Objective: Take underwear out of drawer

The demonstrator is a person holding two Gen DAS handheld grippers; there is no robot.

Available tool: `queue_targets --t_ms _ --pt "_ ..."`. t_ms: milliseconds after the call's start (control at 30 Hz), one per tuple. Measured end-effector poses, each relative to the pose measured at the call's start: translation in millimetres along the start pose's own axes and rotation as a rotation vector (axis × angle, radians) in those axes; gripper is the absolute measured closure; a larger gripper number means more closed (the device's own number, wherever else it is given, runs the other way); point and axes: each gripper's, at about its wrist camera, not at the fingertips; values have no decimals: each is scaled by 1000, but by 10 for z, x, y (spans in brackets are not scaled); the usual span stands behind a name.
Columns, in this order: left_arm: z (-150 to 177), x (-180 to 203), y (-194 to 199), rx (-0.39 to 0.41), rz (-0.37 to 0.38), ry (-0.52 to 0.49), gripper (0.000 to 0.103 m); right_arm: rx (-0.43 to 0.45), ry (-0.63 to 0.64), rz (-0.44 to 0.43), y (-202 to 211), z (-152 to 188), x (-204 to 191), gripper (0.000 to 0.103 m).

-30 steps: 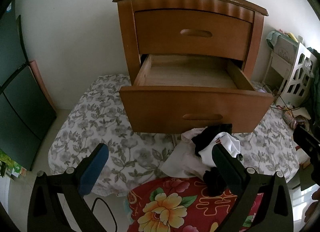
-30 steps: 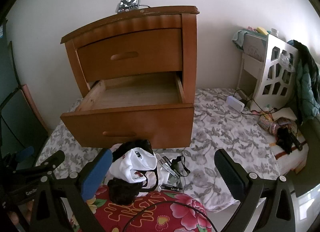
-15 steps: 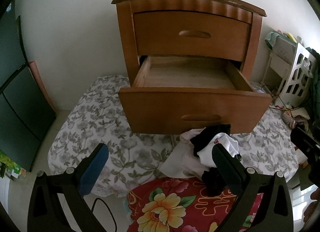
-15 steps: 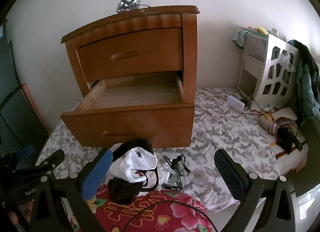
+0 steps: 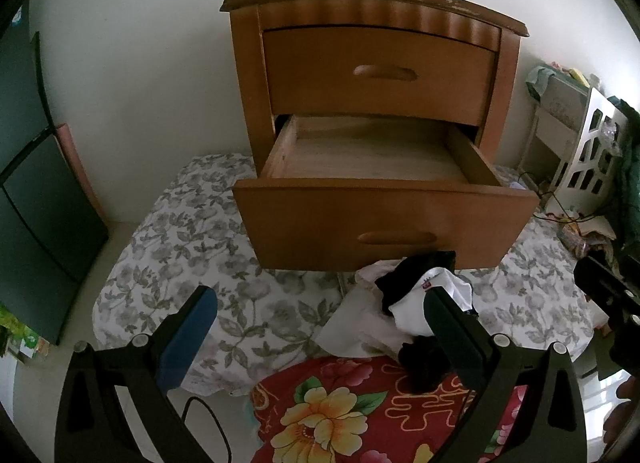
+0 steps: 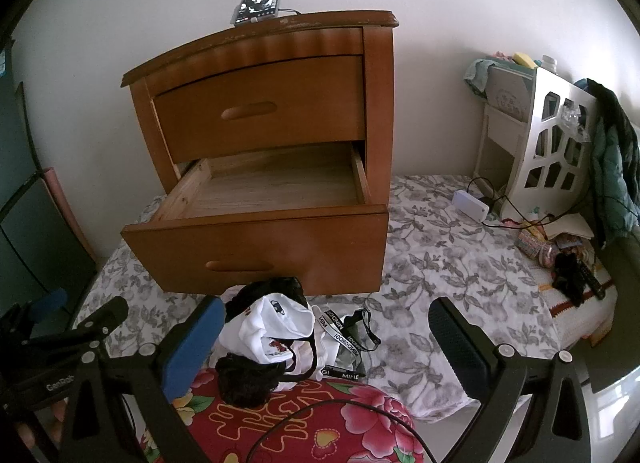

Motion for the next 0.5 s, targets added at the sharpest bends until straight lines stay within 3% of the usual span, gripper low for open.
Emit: queue_targets --t_ms 500 --pt "-9 -10 10 6 -8 3 0 0 1 -1 -1 -5 6 0"
Point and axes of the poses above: each gripper's, at about its wrist camera, not at the fingertips, and y roughly against the way its jaws point, x to its right, z to its underside, and after that the axes turned 9 degrees about -x, right-handed
